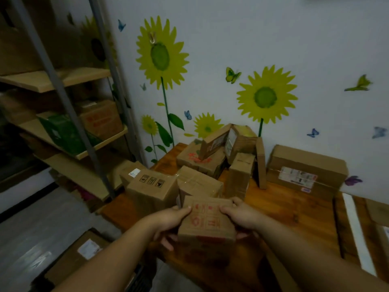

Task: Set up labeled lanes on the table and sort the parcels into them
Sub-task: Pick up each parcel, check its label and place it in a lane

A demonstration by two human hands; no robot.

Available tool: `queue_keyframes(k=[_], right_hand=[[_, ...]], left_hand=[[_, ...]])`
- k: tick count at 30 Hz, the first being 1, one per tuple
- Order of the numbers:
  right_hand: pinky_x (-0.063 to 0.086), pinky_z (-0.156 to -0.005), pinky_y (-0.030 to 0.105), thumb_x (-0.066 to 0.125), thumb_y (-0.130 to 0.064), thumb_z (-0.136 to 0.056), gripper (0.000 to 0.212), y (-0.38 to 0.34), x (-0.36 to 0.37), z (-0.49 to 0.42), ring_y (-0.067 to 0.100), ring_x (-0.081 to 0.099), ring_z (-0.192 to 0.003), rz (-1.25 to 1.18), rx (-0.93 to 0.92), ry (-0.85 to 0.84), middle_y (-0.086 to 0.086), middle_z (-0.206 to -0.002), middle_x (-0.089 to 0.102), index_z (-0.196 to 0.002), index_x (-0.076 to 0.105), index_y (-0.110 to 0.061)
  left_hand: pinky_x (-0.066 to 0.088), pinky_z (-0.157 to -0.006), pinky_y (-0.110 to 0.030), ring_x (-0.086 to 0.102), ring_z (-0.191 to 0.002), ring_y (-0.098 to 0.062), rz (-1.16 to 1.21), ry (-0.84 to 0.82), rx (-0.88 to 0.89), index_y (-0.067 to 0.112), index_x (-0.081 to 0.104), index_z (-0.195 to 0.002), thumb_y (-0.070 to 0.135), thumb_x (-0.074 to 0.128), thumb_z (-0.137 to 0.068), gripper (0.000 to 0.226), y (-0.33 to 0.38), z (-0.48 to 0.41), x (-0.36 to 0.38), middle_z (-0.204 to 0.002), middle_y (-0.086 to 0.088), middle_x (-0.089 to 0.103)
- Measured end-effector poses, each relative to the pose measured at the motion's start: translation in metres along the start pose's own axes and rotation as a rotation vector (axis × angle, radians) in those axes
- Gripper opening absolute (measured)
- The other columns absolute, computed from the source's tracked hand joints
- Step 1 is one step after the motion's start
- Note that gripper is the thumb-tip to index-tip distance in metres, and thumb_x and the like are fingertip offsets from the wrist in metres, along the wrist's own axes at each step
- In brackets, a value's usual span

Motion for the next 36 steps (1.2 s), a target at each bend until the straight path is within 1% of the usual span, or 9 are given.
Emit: queue_keyframes(k=[3, 7, 12, 16, 20, 28, 32, 34, 36], right_hand=[[0.051, -0.063, 0.027, 0.04, -0.048, -0.098, 0.05, 0.002, 0.0, 0.026, 0.012, 0.063, -0.085, 0.001, -0.033, 0.135, -0.004, -0.103, 0.059, -0.139, 0.034, -0.021], [0.045, -0.096, 0.04, 0.032, -0.051, -0.099, 0.045, 0.012, 0.014, 0.069, 0.022, 0.057, -0.109, -0.075, -0.076, 0.438, 0.003, -0.119, 0.06, -0.126, 0.048, -0.02], [0.056, -0.083, 0.043, 0.059, -0.035, -0.091, 0.024, 0.028, 0.047, 0.132, 0.017, 0.065, -0.091, -0.389, -0.088, 0.581, 0.003, -0.108, 0.063, -0.11, 0.051, -0.022], [0.056, -0.067, 0.027, 0.069, -0.019, -0.085, 0.073, 0.032, 0.071, 0.171, 0.014, 0.059, -0.098, -0.456, -0.135, 0.605, 0.001, -0.137, 0.045, -0.145, 0.027, -0.028], [0.056, -0.075, 0.028, 0.073, -0.026, -0.082, 0.082, 0.036, 0.081, 0.198, 0.019, 0.049, -0.121, -0.354, -0.212, 0.689, 0.0, -0.147, 0.037, -0.148, 0.025, -0.032], [0.051, -0.052, 0.013, 0.064, -0.01, -0.089, 0.067, 0.043, 0.061, 0.254, 0.0, 0.061, -0.081, -0.451, -0.359, 0.777, -0.011, -0.102, 0.06, -0.144, 0.029, -0.026], [0.054, -0.057, 0.021, 0.069, -0.012, -0.085, 0.07, 0.064, 0.043, 0.291, 0.004, 0.061, -0.084, -0.483, -0.353, 0.905, -0.012, -0.108, 0.054, -0.14, 0.028, -0.025], [0.06, -0.071, 0.038, 0.076, -0.022, -0.075, 0.096, 0.08, 0.029, 0.315, 0.016, 0.06, -0.104, -0.535, -0.373, 1.006, -0.007, -0.13, 0.045, -0.144, 0.014, -0.043], [0.057, -0.081, 0.052, 0.077, -0.03, -0.068, 0.095, 0.1, 0.011, 0.341, 0.025, 0.056, -0.115, -0.52, -0.363, 1.112, -0.001, -0.146, 0.034, -0.139, 0.018, -0.053]], left_hand=[[0.051, -0.09, -0.05, 0.063, -0.102, -0.032, 0.085, -0.093, 0.037, 0.031, 0.055, -0.105, 0.068, 0.017, -0.091, 0.055, 0.008, 0.008, 0.006, -0.107, -0.013, 0.064], [0.052, -0.089, -0.05, 0.064, -0.097, -0.034, 0.108, -0.14, 0.136, 0.023, 0.06, -0.11, 0.07, 0.018, -0.09, 0.066, 0.003, 0.025, 0.018, -0.099, -0.015, 0.064], [0.046, -0.096, -0.056, 0.054, -0.109, -0.027, 0.208, -0.19, 0.313, 0.026, 0.051, -0.125, 0.039, 0.047, -0.094, 0.033, -0.02, 0.059, 0.03, -0.117, -0.006, 0.056], [0.05, -0.089, -0.05, 0.056, -0.106, -0.023, 0.202, -0.148, 0.436, 0.031, 0.036, -0.137, 0.027, 0.058, -0.091, 0.051, -0.032, 0.079, 0.038, -0.114, 0.003, 0.057], [0.048, -0.072, -0.036, 0.059, -0.1, -0.02, 0.26, -0.159, 0.577, 0.029, 0.034, -0.135, 0.016, 0.059, -0.091, 0.052, -0.036, 0.101, 0.046, -0.111, 0.009, 0.059], [0.053, -0.057, -0.021, 0.063, -0.093, -0.019, 0.323, -0.133, 0.798, 0.034, 0.046, -0.127, -0.006, 0.056, -0.086, 0.058, -0.018, 0.156, 0.066, -0.118, -0.007, 0.063], [0.053, -0.057, -0.016, 0.062, -0.09, -0.012, 0.266, -0.159, 0.866, 0.029, 0.049, -0.124, -0.008, 0.054, -0.087, 0.053, -0.009, 0.18, 0.104, -0.113, -0.004, 0.063], [0.055, -0.062, -0.02, 0.064, -0.094, -0.014, 0.193, -0.207, 0.865, 0.031, 0.051, -0.124, -0.006, 0.056, -0.087, 0.052, -0.006, 0.189, 0.127, -0.112, 0.0, 0.063], [0.055, -0.069, -0.027, 0.063, -0.101, -0.018, 0.131, -0.257, 0.853, 0.03, 0.054, -0.124, -0.004, 0.057, -0.087, 0.051, -0.002, 0.197, 0.154, -0.116, 0.001, 0.063]])
Point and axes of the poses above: each hand's wrist, its own z-axis away from the middle knuckle, its own x-axis out of the palm, y = z × x, the point moved 2 cm from there along -z, towards the middle knuckle
